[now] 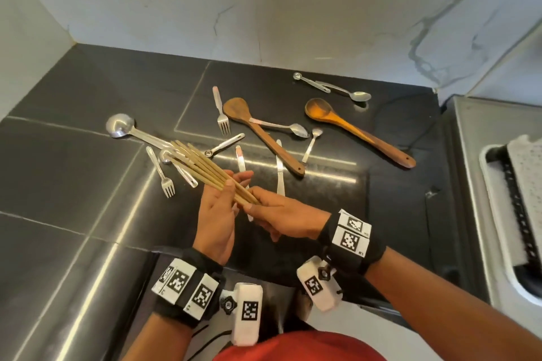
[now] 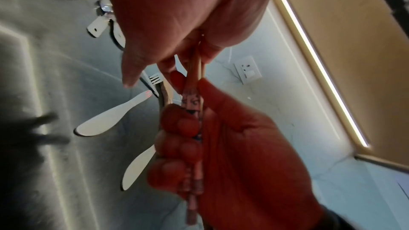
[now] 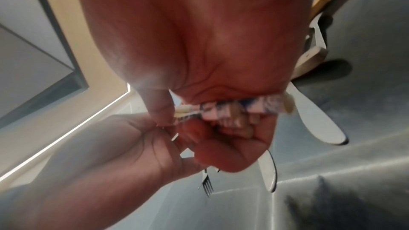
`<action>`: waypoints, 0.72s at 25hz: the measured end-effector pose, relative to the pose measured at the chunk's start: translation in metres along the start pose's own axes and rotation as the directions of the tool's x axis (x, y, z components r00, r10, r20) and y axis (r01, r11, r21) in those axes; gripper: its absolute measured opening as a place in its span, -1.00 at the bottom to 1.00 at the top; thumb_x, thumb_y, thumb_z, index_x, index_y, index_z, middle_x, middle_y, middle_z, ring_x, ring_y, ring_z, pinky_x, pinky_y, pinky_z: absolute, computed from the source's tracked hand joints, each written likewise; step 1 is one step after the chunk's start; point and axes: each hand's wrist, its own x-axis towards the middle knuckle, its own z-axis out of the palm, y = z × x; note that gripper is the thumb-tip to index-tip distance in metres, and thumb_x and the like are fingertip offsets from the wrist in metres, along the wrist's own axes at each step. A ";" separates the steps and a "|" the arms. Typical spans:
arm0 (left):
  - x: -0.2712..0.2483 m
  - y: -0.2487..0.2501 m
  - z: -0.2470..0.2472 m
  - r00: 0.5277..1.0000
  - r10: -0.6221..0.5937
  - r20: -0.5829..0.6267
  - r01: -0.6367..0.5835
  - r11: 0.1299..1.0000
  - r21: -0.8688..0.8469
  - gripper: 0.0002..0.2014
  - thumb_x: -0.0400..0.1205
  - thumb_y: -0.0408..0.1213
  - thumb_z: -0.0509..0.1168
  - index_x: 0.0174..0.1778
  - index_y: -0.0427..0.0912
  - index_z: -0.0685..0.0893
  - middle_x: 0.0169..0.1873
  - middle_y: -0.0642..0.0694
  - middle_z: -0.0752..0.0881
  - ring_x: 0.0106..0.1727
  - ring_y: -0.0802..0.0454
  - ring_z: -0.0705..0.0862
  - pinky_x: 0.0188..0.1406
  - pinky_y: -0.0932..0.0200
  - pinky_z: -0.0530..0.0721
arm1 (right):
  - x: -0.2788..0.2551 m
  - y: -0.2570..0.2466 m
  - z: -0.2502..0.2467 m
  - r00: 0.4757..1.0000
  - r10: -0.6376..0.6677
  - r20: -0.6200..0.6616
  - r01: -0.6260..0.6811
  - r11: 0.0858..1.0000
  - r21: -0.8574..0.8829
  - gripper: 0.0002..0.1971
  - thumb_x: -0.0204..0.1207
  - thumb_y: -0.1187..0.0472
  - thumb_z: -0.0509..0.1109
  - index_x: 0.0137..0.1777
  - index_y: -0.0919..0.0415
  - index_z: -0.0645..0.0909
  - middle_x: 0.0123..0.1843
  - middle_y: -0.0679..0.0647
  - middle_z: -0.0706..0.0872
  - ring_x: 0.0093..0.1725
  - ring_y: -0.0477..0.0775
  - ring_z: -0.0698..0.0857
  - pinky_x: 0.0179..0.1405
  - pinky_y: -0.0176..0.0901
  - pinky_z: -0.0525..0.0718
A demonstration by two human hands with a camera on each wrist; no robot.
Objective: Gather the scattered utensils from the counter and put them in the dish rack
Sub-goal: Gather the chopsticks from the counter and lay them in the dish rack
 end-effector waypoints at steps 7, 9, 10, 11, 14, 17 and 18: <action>-0.021 -0.005 0.031 0.956 -0.058 0.287 0.025 0.993 0.118 -0.67 0.70 -0.15 0.21 0.33 -0.18 0.62 0.17 -0.16 0.80 0.24 -0.06 0.75 0.30 -0.13 0.63 | -0.086 -0.003 -0.014 0.907 -0.228 -0.353 -0.055 0.768 -0.638 -0.67 0.78 -0.09 0.06 0.49 -0.10 0.35 -0.15 -0.05 0.68 -0.26 -0.03 0.66 -0.12 0.05 0.70; -0.029 -0.010 0.043 0.923 -0.069 0.378 0.002 0.985 0.175 -0.62 0.64 -0.09 0.27 0.32 -0.17 0.65 0.23 -0.16 0.79 0.31 -0.07 0.72 0.32 -0.15 0.60 | -0.118 -0.004 -0.025 0.886 -0.218 -0.409 -0.159 0.686 -0.710 -0.71 0.77 -0.13 0.04 0.33 -0.02 0.39 -0.17 -0.06 0.65 -0.24 0.04 0.66 -0.18 0.05 0.65; -0.032 -0.012 0.052 0.901 -0.068 0.429 -0.020 0.980 0.197 -0.65 0.64 -0.08 0.29 0.29 -0.15 0.67 0.20 -0.14 0.80 0.30 -0.06 0.73 0.30 -0.13 0.60 | -0.138 -0.005 -0.030 0.863 -0.231 -0.450 -0.206 0.653 -0.729 -0.71 0.77 -0.13 0.03 0.27 0.00 0.40 -0.22 -0.09 0.62 -0.28 0.05 0.66 -0.25 0.03 0.61; -0.035 -0.013 0.063 0.879 -0.058 0.474 -0.053 0.975 0.218 -0.70 0.65 -0.10 0.31 0.25 -0.13 0.68 0.15 -0.12 0.82 0.27 -0.04 0.75 0.27 -0.10 0.61 | -0.160 -0.008 -0.036 0.832 -0.258 -0.490 -0.249 0.617 -0.747 -0.70 0.76 -0.14 0.02 0.24 0.02 0.40 -0.26 -0.11 0.59 -0.33 0.06 0.65 -0.30 0.02 0.59; -0.045 -0.025 0.100 0.806 -0.023 0.592 -0.161 0.953 0.256 -0.81 0.68 -0.23 0.32 0.17 -0.17 0.69 -0.01 -0.09 0.86 0.11 -0.01 0.79 0.11 0.02 0.65 | -0.236 -0.019 -0.052 0.734 -0.322 -0.599 -0.365 0.557 -0.746 -0.61 0.71 -0.16 -0.02 0.23 0.10 0.44 -0.36 -0.15 0.50 -0.44 0.07 0.60 -0.41 0.03 0.57; -0.067 -0.027 0.155 0.709 0.044 0.704 -0.293 0.926 0.237 -0.85 0.62 -0.27 0.35 0.07 -0.20 0.71 -0.15 -0.05 0.85 -0.01 0.08 0.80 -0.05 0.21 0.67 | -0.324 -0.034 -0.076 0.629 -0.307 -0.714 -0.539 0.490 -0.685 -0.59 0.69 -0.16 -0.02 0.23 0.12 0.44 -0.38 -0.14 0.48 -0.42 0.06 0.56 -0.35 0.00 0.54; -0.078 -0.025 0.175 0.666 0.075 0.742 -0.347 0.912 0.219 -0.85 0.60 -0.25 0.37 0.05 -0.17 0.72 -0.15 -0.05 0.85 -0.01 0.07 0.81 -0.04 0.22 0.69 | -0.355 -0.036 -0.086 0.592 -0.302 -0.748 -0.588 0.473 -0.656 -0.61 0.69 -0.16 -0.01 0.23 0.10 0.43 -0.35 -0.11 0.52 -0.39 0.05 0.54 -0.32 -0.02 0.51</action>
